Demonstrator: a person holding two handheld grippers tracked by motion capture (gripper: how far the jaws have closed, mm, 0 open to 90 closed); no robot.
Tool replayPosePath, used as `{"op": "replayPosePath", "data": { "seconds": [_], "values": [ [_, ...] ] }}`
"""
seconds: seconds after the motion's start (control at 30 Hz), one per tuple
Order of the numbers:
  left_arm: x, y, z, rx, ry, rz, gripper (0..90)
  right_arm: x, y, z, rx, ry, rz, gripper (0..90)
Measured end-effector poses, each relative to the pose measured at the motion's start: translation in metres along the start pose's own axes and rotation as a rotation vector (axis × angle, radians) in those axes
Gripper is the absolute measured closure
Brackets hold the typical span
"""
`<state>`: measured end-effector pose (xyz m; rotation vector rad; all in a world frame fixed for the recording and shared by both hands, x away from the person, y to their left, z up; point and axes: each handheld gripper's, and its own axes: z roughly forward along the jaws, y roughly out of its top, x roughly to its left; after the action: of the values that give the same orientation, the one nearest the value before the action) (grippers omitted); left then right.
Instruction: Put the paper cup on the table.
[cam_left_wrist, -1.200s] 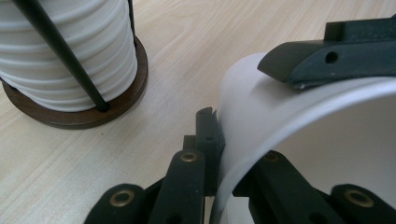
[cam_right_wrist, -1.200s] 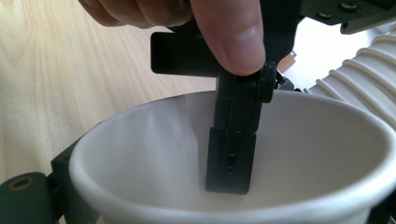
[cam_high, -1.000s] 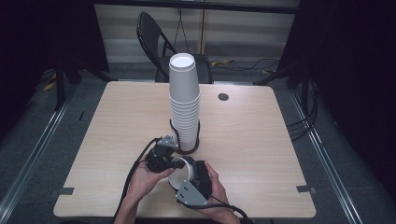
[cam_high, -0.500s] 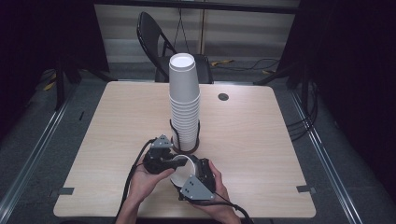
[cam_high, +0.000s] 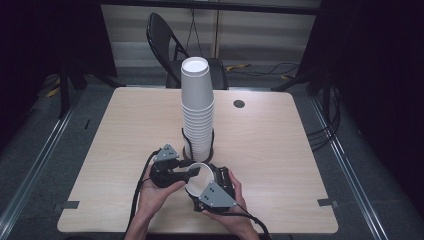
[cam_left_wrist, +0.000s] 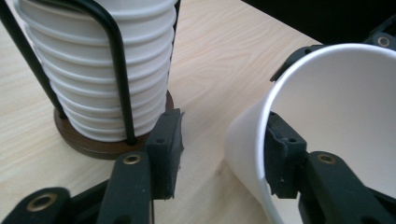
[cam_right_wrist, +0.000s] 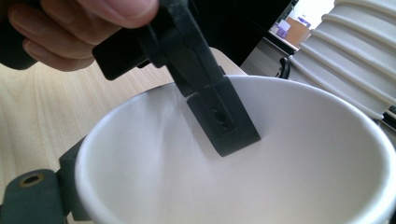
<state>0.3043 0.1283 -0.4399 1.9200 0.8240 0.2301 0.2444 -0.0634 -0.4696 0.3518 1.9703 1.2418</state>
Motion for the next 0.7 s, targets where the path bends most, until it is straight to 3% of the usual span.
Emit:
{"op": "replayPosePath", "data": {
  "seconds": [0.17, 0.37, 0.43, 0.7],
  "values": [
    [0.0, -0.003, -0.004, -0.038, 0.038, -0.004, 43.0, -0.004, -0.001, 0.0, 0.003, 0.011, 0.039, 10.8],
    [0.004, -0.009, -0.012, -0.112, 0.062, -0.042, 33.6, -0.009, -0.004, 0.001, 0.018, 0.024, 0.079, 10.9],
    [0.004, -0.01, -0.014, -0.152, 0.051, -0.03, 29.0, -0.01, -0.004, 0.0, 0.02, 0.024, 0.089, 10.9],
    [0.005, -0.013, -0.019, -0.216, 0.08, -0.017, 19.0, -0.022, -0.01, -0.003, 0.018, 0.024, 0.156, 11.0]
  ]
}}
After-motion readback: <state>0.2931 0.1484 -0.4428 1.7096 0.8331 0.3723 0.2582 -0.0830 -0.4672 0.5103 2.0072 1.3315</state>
